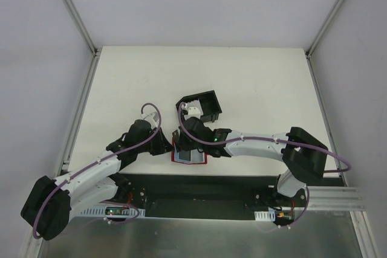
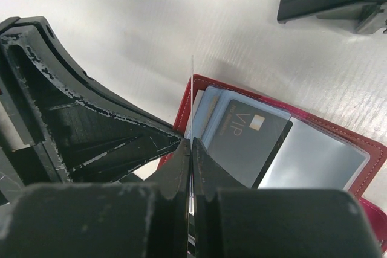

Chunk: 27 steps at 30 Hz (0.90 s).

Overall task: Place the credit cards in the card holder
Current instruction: Turn over the card slot in the card holder.

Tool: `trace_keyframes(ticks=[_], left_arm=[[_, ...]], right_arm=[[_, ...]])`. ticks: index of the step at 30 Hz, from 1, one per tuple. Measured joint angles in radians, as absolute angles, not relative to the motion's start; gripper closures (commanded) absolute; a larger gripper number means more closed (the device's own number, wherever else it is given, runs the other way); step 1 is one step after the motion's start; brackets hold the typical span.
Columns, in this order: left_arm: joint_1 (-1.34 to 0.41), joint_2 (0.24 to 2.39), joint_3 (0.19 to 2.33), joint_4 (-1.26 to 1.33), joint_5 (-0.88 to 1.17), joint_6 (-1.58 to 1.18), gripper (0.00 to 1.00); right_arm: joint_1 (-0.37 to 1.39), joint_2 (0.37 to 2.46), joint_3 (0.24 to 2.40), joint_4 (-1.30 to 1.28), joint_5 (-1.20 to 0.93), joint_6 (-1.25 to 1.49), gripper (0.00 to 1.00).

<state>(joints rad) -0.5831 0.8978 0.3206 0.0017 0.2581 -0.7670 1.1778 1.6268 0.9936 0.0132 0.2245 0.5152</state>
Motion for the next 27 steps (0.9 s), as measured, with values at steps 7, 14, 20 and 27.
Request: trace_keyframes(ticks=[7,14,20,27], left_arm=[[-0.583,0.898,0.321,0.001,0.258,-0.767,1.0],[-0.583,0.898,0.321,0.002,0.258,-0.767,1.0],[-0.583,0.898,0.321,0.002,0.258,-0.77,1.0],[-0.583,0.888,0.311,0.001,0.258,-0.794,1.0]], right_arm=[[1.179,1.626,0.993,0.001,0.239,0.513,0.99],[1.183,1.61,0.993,0.003,0.244,0.489,0.99],[1.183,1.587,0.993,0.014,0.264,0.478,1.0],[1.183,1.592,0.992,0.014,0.264,0.478,0.99]])
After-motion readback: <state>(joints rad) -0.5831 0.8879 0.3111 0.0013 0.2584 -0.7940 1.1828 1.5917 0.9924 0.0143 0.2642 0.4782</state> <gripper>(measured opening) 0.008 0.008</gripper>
